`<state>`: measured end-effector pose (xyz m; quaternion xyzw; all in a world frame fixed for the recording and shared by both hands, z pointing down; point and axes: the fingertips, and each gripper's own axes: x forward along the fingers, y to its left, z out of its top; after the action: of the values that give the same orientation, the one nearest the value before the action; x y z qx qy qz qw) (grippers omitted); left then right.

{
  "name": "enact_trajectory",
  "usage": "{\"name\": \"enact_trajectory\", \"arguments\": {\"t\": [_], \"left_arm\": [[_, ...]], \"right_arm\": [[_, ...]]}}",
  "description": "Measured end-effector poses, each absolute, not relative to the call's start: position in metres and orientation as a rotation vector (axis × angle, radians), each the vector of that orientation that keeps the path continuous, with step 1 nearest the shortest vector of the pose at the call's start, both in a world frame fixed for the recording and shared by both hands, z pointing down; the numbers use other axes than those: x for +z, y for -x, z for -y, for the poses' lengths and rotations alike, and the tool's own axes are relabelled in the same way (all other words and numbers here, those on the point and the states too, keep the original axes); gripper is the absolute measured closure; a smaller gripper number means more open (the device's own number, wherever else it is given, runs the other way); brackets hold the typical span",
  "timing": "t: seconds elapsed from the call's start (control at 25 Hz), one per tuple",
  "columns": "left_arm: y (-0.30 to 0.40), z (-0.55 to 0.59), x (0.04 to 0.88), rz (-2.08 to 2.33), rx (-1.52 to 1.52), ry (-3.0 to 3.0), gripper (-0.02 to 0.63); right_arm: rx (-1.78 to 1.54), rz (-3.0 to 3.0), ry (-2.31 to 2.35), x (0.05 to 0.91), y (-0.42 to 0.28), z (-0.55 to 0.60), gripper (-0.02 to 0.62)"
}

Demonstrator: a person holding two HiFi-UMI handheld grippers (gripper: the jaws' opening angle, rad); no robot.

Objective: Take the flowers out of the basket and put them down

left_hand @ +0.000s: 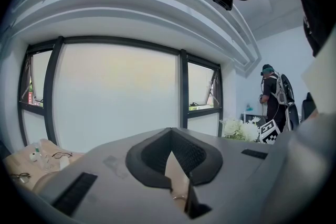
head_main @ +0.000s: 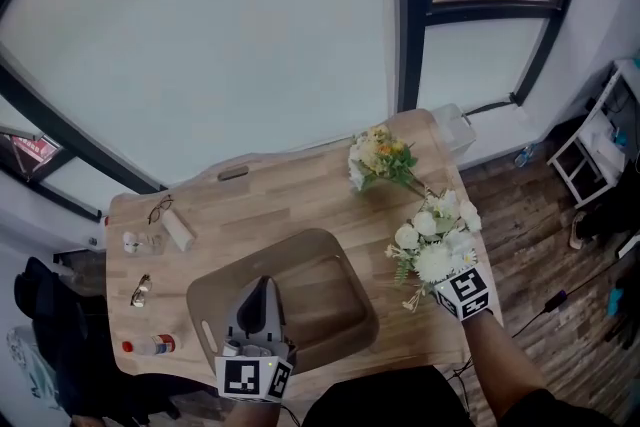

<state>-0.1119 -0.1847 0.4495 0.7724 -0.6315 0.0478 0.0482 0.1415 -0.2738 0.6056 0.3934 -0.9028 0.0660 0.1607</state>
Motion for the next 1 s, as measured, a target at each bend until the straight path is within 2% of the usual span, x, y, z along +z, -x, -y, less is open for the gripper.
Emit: {"name": "enact_trajectory", "arguments": {"t": [0.28,1.0], "left_arm": [[0.112,0.179,0.437,1.948,0.125,-2.363,0.604],[0.125,0.147,0.407,2.013,0.048,-2.345,0.604]], "right_arm": [[0.194,2.562,-1.139,0.604,-0.149,0.268,0.235],[0.195,2.511,-1.23,0.582,-0.186,0.226,0.235]]}}
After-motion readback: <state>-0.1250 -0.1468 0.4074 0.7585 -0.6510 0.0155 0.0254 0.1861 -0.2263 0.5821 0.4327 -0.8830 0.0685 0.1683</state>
